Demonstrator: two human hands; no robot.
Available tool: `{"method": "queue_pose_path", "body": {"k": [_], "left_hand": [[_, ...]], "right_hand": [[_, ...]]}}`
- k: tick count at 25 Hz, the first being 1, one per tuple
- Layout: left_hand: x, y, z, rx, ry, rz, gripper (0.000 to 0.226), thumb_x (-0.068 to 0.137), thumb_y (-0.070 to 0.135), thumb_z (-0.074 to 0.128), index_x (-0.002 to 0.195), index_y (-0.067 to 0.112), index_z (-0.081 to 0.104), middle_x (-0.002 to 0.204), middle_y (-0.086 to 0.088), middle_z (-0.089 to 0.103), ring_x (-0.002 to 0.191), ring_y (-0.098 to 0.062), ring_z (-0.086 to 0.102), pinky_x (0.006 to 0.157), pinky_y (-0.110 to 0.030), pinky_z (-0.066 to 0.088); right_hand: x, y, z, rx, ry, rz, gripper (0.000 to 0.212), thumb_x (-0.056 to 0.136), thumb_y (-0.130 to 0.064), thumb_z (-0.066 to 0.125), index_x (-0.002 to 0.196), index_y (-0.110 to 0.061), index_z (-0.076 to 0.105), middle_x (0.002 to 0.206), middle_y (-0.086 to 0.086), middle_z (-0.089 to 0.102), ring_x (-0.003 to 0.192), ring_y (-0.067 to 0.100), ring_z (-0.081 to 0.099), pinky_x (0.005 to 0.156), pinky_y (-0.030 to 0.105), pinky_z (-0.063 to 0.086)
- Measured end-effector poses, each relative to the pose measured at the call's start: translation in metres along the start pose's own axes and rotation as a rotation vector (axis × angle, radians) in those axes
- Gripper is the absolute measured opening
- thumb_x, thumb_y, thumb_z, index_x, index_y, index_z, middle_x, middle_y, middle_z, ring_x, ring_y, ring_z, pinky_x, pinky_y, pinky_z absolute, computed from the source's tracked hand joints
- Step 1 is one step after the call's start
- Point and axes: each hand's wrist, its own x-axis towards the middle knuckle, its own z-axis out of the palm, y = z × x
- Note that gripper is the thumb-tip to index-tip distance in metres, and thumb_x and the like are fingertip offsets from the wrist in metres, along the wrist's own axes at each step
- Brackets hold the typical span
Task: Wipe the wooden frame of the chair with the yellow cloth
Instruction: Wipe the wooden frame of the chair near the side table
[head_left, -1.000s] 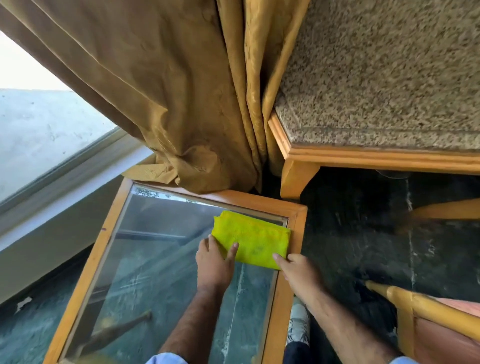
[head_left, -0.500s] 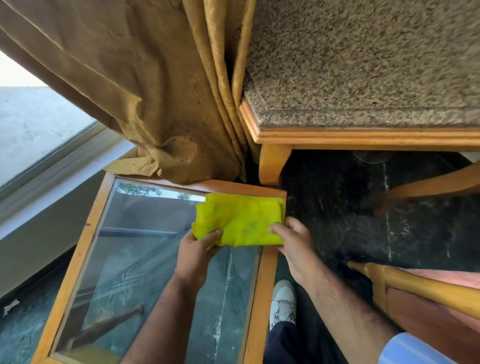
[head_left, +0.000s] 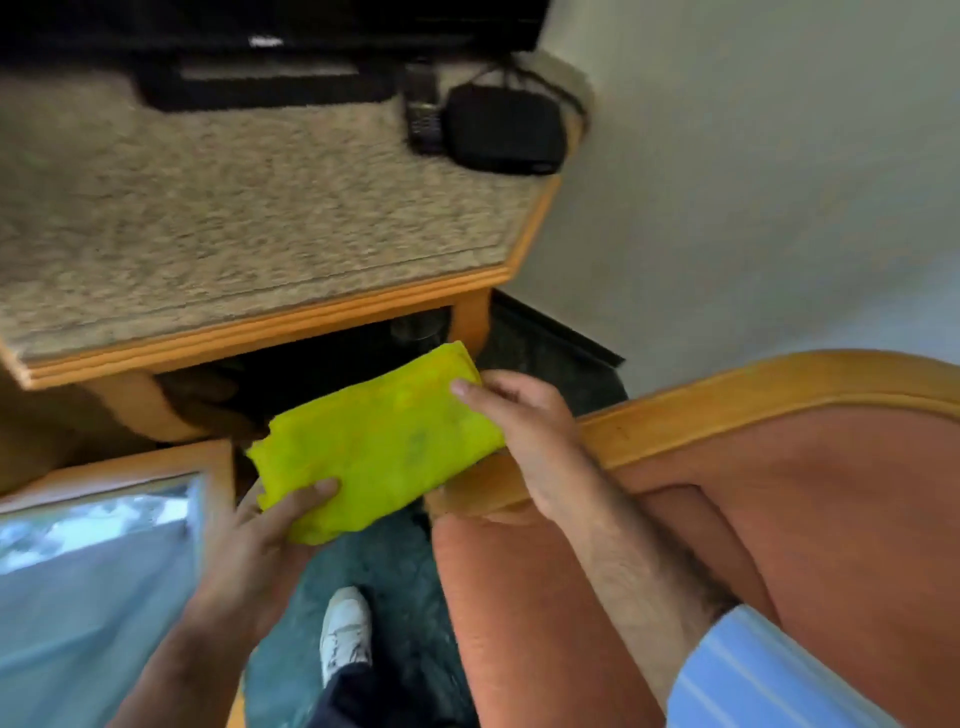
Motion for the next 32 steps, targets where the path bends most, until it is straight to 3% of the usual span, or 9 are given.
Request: {"method": "queue_pose_path", "body": {"k": [5,7,10,12,14,16,19,27,32], "left_hand": [[0.015,-0.019,0.127,0.393,-0.221,-0.058,0.034,0.082,0.027,0.076,0.115,0.020,0.079,0.118,-0.008,0.080,0.107,-0.026,0.077,0.085,-0.036,0.066],[0.023,-0.039,0.164,0.651,-0.151,-0.020,0.025,0.079,0.032,0.084,0.100,0.019,0.080,0.104,-0.010,0.083,0.096,-0.029,0.079,0.085,-0.044,0.066],[0.034,-0.072,0.201,1.238,0.083,0.109,0.034,0.079,0.037,0.085,0.087,0.006,0.073,0.096,-0.019,0.076,0.098,-0.040,0.070,0.083,-0.051,0.057],[0.034,-0.085,0.212,1.449,0.165,0.220,0.057,0.077,0.035,0.086,0.120,0.004,0.065,0.136,-0.023,0.059,0.133,-0.044,0.049,0.105,-0.053,0.044],[0.040,-0.092,0.216,1.474,0.023,0.573,0.084,0.083,0.027,0.081,0.151,0.004,0.038,0.163,-0.019,0.031,0.155,-0.037,0.024,0.123,-0.052,0.028],[0.053,-0.093,0.227,1.536,-0.396,0.994,0.082,0.089,0.024,0.069,0.158,0.002,0.028,0.169,-0.017,0.024,0.160,-0.033,0.017,0.129,-0.051,0.021],[0.081,-0.111,0.256,1.764,-0.846,1.039,0.070,0.101,0.030,0.061,0.159,0.005,0.030,0.171,-0.010,0.021,0.159,-0.034,0.017,0.127,-0.055,0.026],[0.068,-0.077,0.144,1.888,-0.860,1.039,0.049,0.101,0.027,0.055,0.147,0.010,0.054,0.153,-0.006,0.055,0.150,-0.030,0.042,0.110,-0.056,0.048],[0.080,-0.115,0.216,1.922,-0.847,1.082,0.052,0.095,0.008,0.072,0.144,0.004,0.056,0.154,-0.012,0.053,0.146,-0.044,0.043,0.111,-0.060,0.048]], "right_hand": [[-0.015,-0.011,-0.140,-0.235,0.415,-0.206,0.019,0.080,-0.010,0.089,0.090,-0.022,0.078,0.075,-0.012,0.072,0.065,-0.009,0.065,0.066,0.008,0.049],[-0.018,-0.004,-0.178,-0.395,0.500,-0.260,0.019,0.076,-0.009,0.092,0.088,-0.018,0.080,0.070,-0.019,0.068,0.061,-0.014,0.062,0.062,0.002,0.046],[-0.012,0.014,-0.218,-0.679,0.497,-0.259,0.018,0.075,-0.015,0.092,0.086,-0.008,0.081,0.073,0.002,0.076,0.063,0.004,0.065,0.068,0.029,0.058],[-0.006,0.024,-0.228,-0.853,0.417,-0.228,0.023,0.079,-0.023,0.090,0.093,-0.008,0.080,0.087,0.012,0.077,0.083,0.028,0.069,0.078,0.042,0.056],[0.000,0.036,-0.237,-1.048,0.448,-0.310,0.047,0.083,-0.038,0.084,0.120,-0.011,0.073,0.114,0.014,0.073,0.115,0.036,0.063,0.099,0.046,0.052],[0.011,0.037,-0.251,-1.198,0.553,-0.413,0.064,0.094,-0.055,0.065,0.139,-0.011,0.059,0.141,0.015,0.062,0.144,0.037,0.046,0.119,0.054,0.038],[0.034,0.035,-0.286,-1.374,0.630,-0.342,0.069,0.103,-0.062,0.037,0.145,-0.009,0.051,0.156,0.014,0.051,0.157,0.032,0.027,0.129,0.057,0.021],[0.051,0.042,-0.316,-1.494,0.690,-0.492,0.064,0.107,-0.061,0.026,0.129,-0.016,0.067,0.141,0.007,0.066,0.144,0.030,0.047,0.120,0.051,0.035],[0.053,0.051,-0.318,-1.471,0.786,-0.620,0.058,0.104,-0.059,0.034,0.116,-0.016,0.071,0.122,0.004,0.074,0.121,0.030,0.062,0.113,0.050,0.042]]}}
